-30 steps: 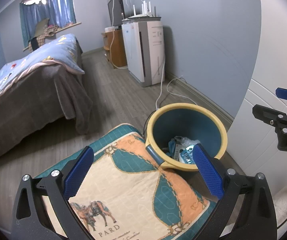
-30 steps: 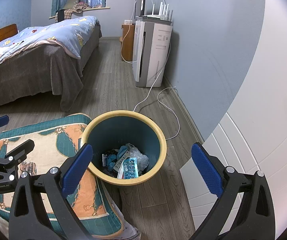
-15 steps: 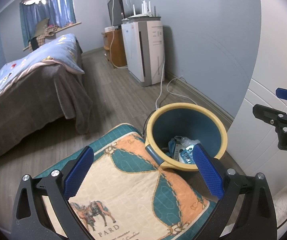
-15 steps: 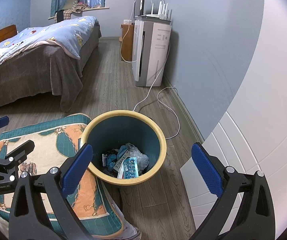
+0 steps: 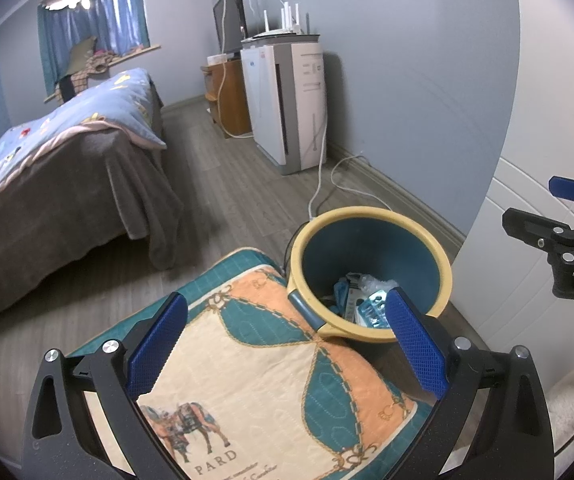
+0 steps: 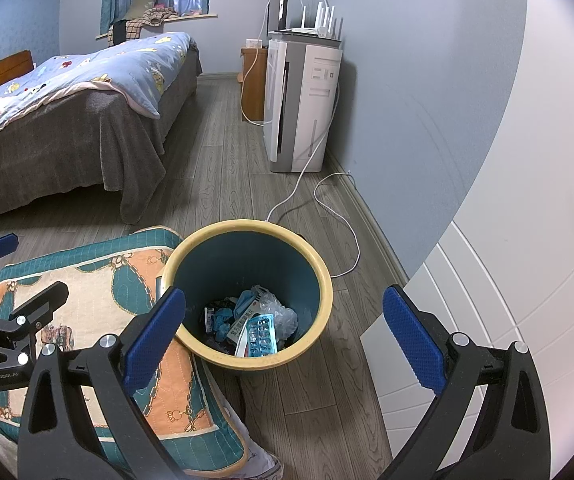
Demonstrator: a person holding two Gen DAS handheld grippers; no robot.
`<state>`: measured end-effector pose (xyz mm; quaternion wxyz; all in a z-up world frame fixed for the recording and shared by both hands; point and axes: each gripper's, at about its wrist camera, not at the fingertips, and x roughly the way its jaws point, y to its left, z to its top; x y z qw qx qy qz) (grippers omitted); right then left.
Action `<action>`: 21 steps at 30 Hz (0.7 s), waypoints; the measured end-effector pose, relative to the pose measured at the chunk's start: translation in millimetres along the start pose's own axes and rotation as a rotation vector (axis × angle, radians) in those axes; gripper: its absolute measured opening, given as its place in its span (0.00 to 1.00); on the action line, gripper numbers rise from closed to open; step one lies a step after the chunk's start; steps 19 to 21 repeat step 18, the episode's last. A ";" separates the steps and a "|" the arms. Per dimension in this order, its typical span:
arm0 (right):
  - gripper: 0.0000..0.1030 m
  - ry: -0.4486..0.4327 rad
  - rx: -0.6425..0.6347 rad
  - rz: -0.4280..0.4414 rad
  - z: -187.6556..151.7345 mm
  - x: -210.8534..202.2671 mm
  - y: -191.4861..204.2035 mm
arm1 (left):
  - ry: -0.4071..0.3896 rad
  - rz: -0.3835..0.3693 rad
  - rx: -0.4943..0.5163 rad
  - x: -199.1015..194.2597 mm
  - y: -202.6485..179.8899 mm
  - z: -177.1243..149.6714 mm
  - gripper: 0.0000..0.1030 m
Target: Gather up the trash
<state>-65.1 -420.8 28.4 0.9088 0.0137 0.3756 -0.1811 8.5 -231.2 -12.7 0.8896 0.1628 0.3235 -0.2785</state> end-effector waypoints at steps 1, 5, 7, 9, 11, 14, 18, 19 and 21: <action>0.94 0.000 0.000 0.000 -0.1 0.0 0.0 | -0.001 0.002 -0.001 0.3 0.6 -0.3 0.95; 0.94 0.000 0.001 0.000 0.0 0.0 -0.3 | -0.005 -0.001 -0.003 -0.3 -0.4 0.2 0.95; 0.94 0.001 0.002 0.001 0.3 0.0 -0.8 | -0.002 -0.003 -0.001 -0.2 0.1 -0.2 0.95; 0.94 0.003 0.008 -0.001 -0.1 -0.6 -1.5 | 0.001 -0.006 -0.003 -0.1 -1.6 0.5 0.95; 0.94 0.006 0.016 -0.004 -1.2 -1.9 -1.3 | 0.007 -0.011 -0.004 0.4 -2.1 1.3 0.95; 0.94 0.009 0.026 -0.009 -2.5 -2.8 0.2 | 0.014 -0.016 0.001 0.5 -5.9 4.0 0.95; 0.94 0.016 0.040 -0.010 -3.1 -3.7 1.0 | 0.013 0.008 0.014 0.0 -7.2 3.8 0.95; 0.94 0.016 0.040 -0.010 -3.1 -3.7 1.0 | 0.013 0.008 0.014 0.0 -7.2 3.8 0.95; 0.94 0.016 0.040 -0.010 -3.1 -3.7 1.0 | 0.013 0.008 0.014 0.0 -7.2 3.8 0.95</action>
